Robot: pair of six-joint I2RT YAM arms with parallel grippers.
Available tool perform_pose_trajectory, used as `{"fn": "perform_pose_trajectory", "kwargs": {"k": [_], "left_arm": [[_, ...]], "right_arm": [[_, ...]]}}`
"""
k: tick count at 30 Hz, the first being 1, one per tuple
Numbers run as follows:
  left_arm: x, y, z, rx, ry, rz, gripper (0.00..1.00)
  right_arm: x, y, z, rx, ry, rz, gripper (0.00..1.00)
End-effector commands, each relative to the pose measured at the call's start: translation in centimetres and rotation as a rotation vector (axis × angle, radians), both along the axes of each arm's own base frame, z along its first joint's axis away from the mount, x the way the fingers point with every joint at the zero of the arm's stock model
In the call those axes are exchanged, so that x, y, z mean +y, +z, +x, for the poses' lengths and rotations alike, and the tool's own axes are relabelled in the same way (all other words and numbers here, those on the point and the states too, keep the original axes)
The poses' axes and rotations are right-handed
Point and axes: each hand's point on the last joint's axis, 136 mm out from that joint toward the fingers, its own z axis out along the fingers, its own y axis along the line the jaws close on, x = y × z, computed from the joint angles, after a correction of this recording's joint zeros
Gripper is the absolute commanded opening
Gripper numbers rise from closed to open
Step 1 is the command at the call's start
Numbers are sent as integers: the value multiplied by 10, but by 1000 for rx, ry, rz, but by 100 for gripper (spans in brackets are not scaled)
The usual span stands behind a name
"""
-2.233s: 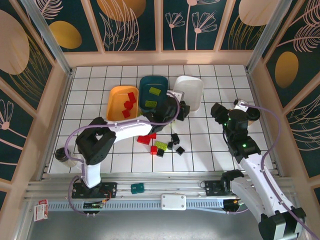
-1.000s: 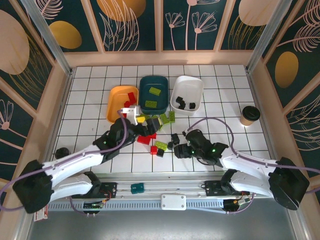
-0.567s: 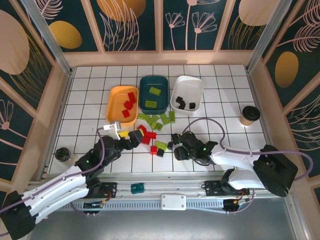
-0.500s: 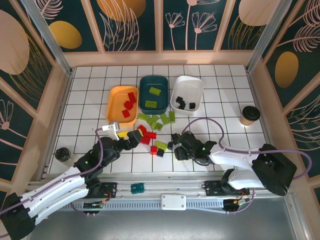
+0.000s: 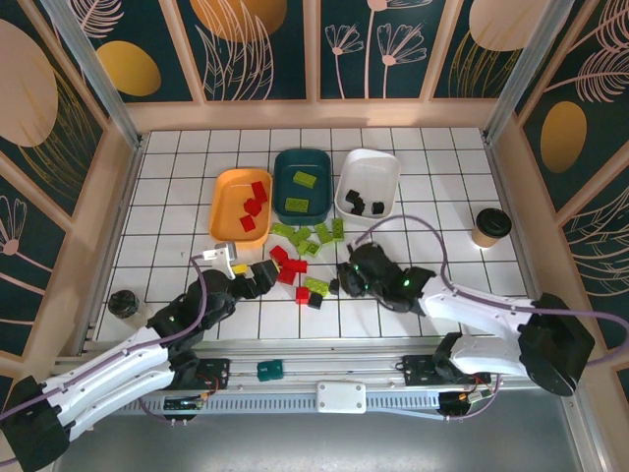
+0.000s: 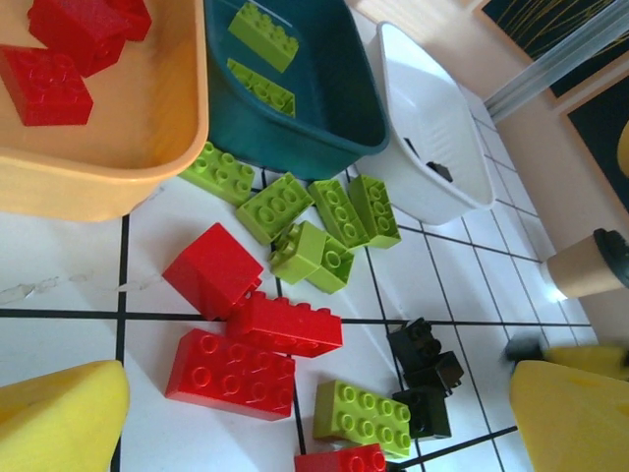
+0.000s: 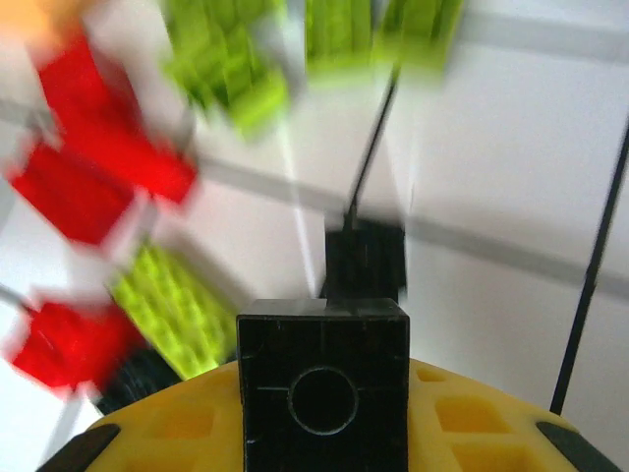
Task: Sort the legos into containers by color
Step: Pick up the lego from the bottom-center of the table, then place the lego in the container, then pick up the lego from the middle-left of the table.
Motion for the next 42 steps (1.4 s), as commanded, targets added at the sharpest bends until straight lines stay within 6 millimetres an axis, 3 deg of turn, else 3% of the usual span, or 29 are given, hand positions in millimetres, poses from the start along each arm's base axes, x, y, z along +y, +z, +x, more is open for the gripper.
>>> {"fn": "perform_pose_trajectory", "kwargs": {"k": [1, 3, 9, 12, 14, 16, 18, 21, 27, 30, 35, 42], "left_arm": [[-4, -4, -1, 12, -27, 30, 99], [-7, -6, 0, 21, -39, 48, 99], [-11, -14, -1, 53, -67, 102, 99], [-15, -17, -3, 69, -98, 119, 99], [-16, -19, -4, 79, -116, 144, 99], [-21, -22, -6, 91, -155, 170, 95], [-27, -27, -8, 118, -191, 207, 89], [-37, -38, -15, 137, -229, 293, 86], [-73, -65, -33, 176, -319, 412, 85], [-79, -76, -32, 188, -317, 455, 84], [-99, -71, -26, 157, -354, 458, 83], [-108, -85, -26, 184, -382, 492, 69]], "right_arm": [[-8, 56, 58, -163, -82, 73, 24], [-21, 60, 94, -190, -145, 81, 24], [-37, 35, 182, -147, -251, 57, 26], [-38, 24, 212, -114, -282, 45, 38], [-35, 22, 225, -107, -286, 48, 54], [-31, 24, 232, -109, -282, 47, 62], [-28, 31, 231, -116, -274, 59, 64], [-23, 40, 219, -136, -261, 84, 65], [-26, 28, 182, -119, -253, 78, 67], [-31, 25, 164, -119, -256, 86, 67], [-41, 28, 142, -126, -272, 120, 67], [-55, 37, 122, -149, -295, 139, 68]]}}
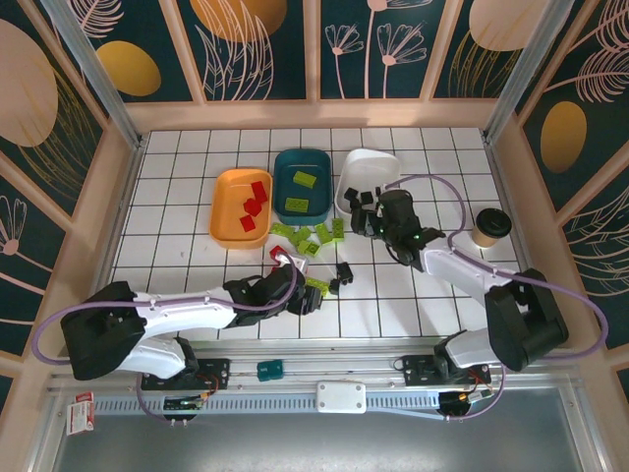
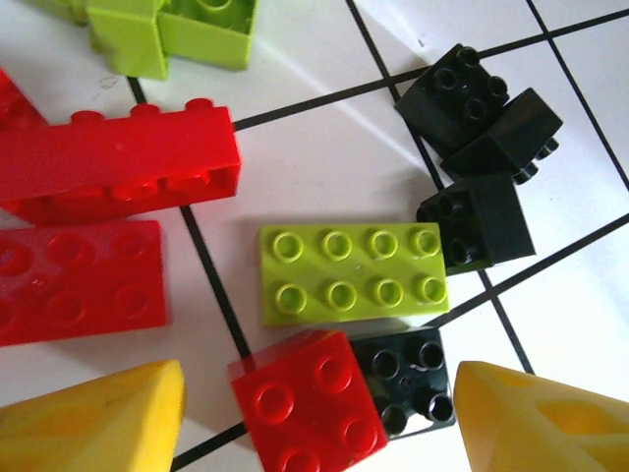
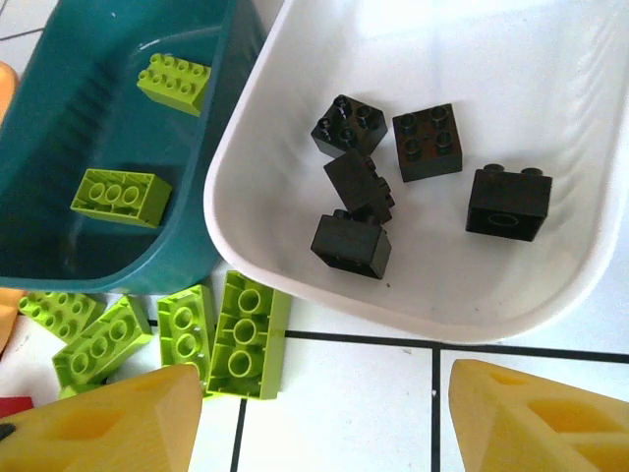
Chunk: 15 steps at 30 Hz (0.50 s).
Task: Sort the legos into containers by color
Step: Pick up the lego from the middle-left of the table.
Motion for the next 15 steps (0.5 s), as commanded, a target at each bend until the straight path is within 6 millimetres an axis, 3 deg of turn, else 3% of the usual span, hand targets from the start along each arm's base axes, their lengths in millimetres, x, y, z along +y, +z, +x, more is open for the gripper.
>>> {"fn": "perform_pose_trajectory", "kwargs": {"k": [1, 4, 7, 12, 15], "left_arm": [[-5, -4, 0, 1, -17, 11, 68], [0, -12, -4, 21, -12, 31, 65], [5, -18, -6, 32, -2, 42, 55], [3, -12, -6, 28, 0, 14, 32], [4, -6, -4, 14, 14, 1, 27]], "right_arm": [[-5, 13, -5, -45, -32, 24, 68], [-11, 17, -11, -55, -44, 23, 68], [-17, 21, -17, -70, -59, 27, 69], [-24, 27, -20, -88, -80, 29, 69], [-27, 28, -23, -93, -89, 27, 69]]}}
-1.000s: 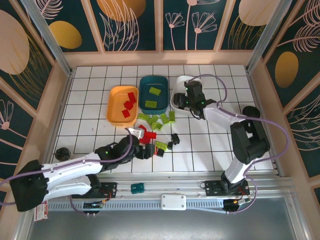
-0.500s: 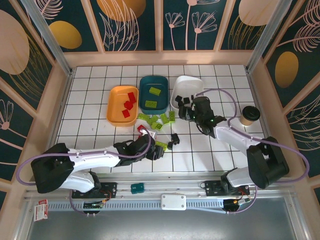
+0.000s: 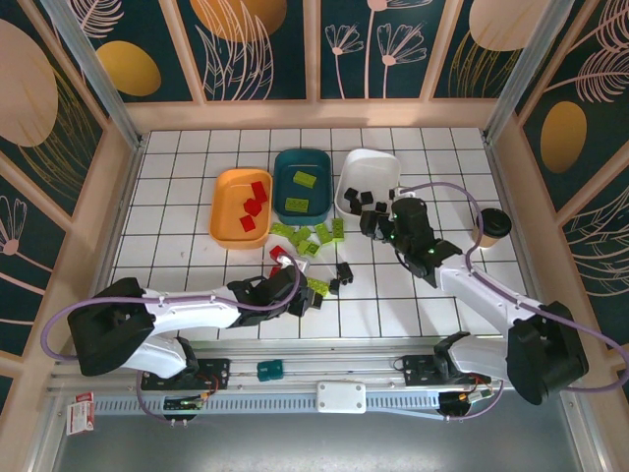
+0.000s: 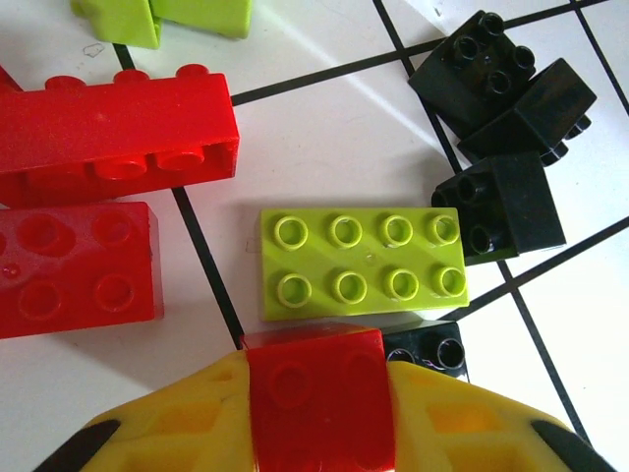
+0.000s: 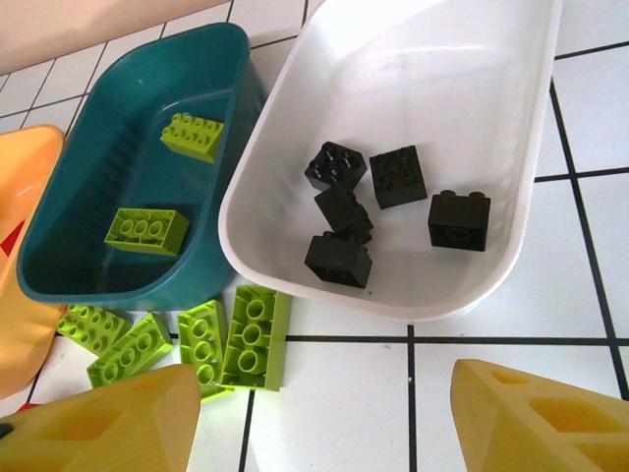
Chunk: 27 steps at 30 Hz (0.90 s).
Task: Sort the legos into containers by color
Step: Pick up the lego from the middle-left of the table, then place the lego in the container.
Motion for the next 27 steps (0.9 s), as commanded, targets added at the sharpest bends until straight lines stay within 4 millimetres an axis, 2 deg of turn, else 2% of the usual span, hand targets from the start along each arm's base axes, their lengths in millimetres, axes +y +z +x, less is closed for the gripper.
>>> {"fn": "perform_pose_trajectory", "kwargs": {"k": [1, 4, 7, 11, 14, 17, 20, 24, 27], "left_arm": [[4, 7, 0, -17, 23, -12, 27], [15, 31, 13, -89, 81, -4, 27], [34, 65, 37, -150, 168, -61, 26], [79, 111, 84, -256, 337, -88, 27], [112, 133, 124, -314, 474, -107, 28], [143, 134, 163, -315, 595, -135, 27], [167, 122, 197, -291, 696, -149, 26], [178, 97, 230, -225, 749, -167, 26], [178, 85, 248, -194, 757, -162, 33]], "right_arm": [[-7, 0, -5, -6, -36, -4, 69], [-8, 0, -8, -4, -35, 1, 69], [-9, 0, -11, -5, -36, 10, 69], [-8, 1, -14, -9, -33, 26, 69], [-7, -1, -16, -6, -32, 29, 69], [-4, -2, -19, -1, -23, 29, 69], [0, -3, -26, 4, 5, 29, 69], [21, -10, -45, 32, 122, 45, 69], [42, -25, -63, 83, 216, 32, 69]]}}
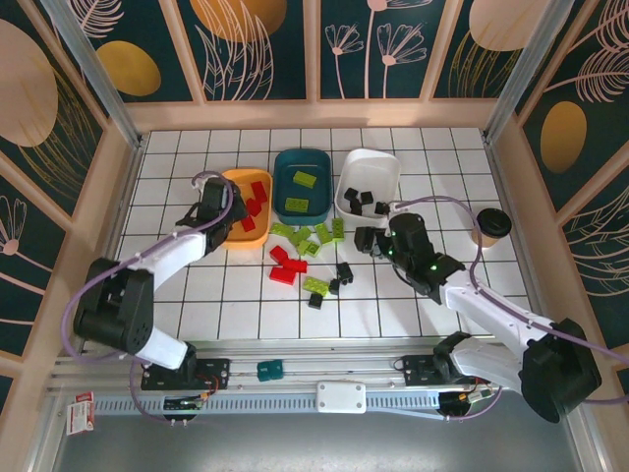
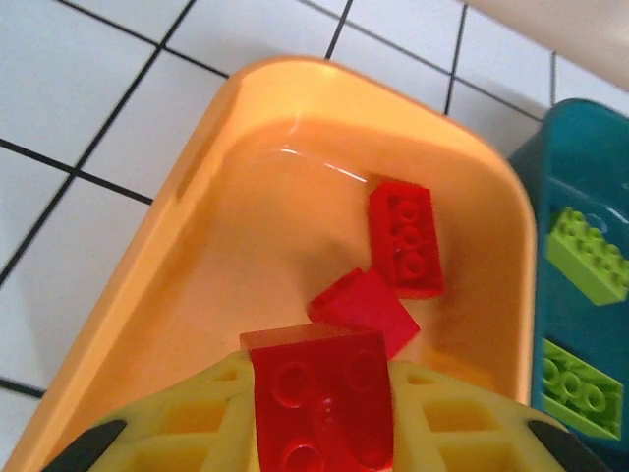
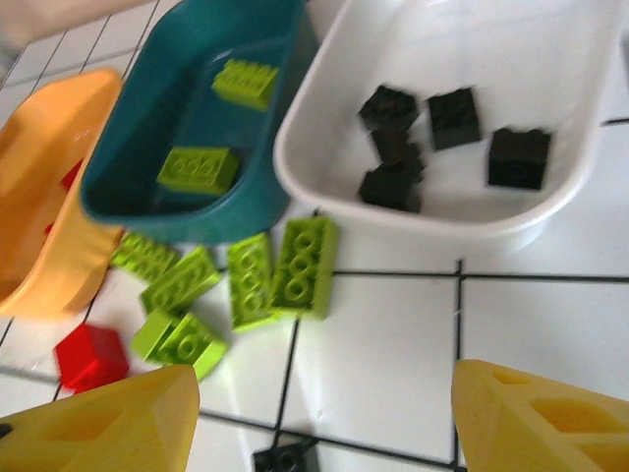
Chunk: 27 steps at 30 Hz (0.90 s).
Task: Sort the legos into containers by color
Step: Place the lego in the container.
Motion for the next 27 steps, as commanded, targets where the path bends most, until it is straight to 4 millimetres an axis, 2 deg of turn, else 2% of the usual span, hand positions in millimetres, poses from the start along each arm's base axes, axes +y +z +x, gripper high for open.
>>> {"fn": "perform_pose_trajectory", "kwargs": {"k": [1, 4, 7, 11, 15, 19, 23, 27], "left_arm": [[-10, 13, 27, -44, -15, -70, 37], [-15, 16, 28, -45, -37, -94, 55], [-25, 54, 26, -134, -80, -163, 73], [-36, 92, -1, -215, -139, -208, 89], [-55, 114, -38, -266, -214, -235, 99], [-63, 110, -74, -268, -265, -283, 99], [-60, 102, -96, -258, -282, -310, 99], [-56, 97, -109, -243, -288, -314, 99]], "right_arm": [[21, -26, -26, 83, 106, -24, 70], [28, -51, -39, 128, 110, -71, 70], [28, -70, -42, 157, 82, -82, 70], [35, -77, -37, 154, 69, -58, 70], [43, -85, -34, 164, 65, -60, 69], [52, -97, -35, 186, 79, -68, 67], [55, -107, -39, 206, 87, -85, 63], [38, -116, -41, 225, 26, -119, 53]]}}
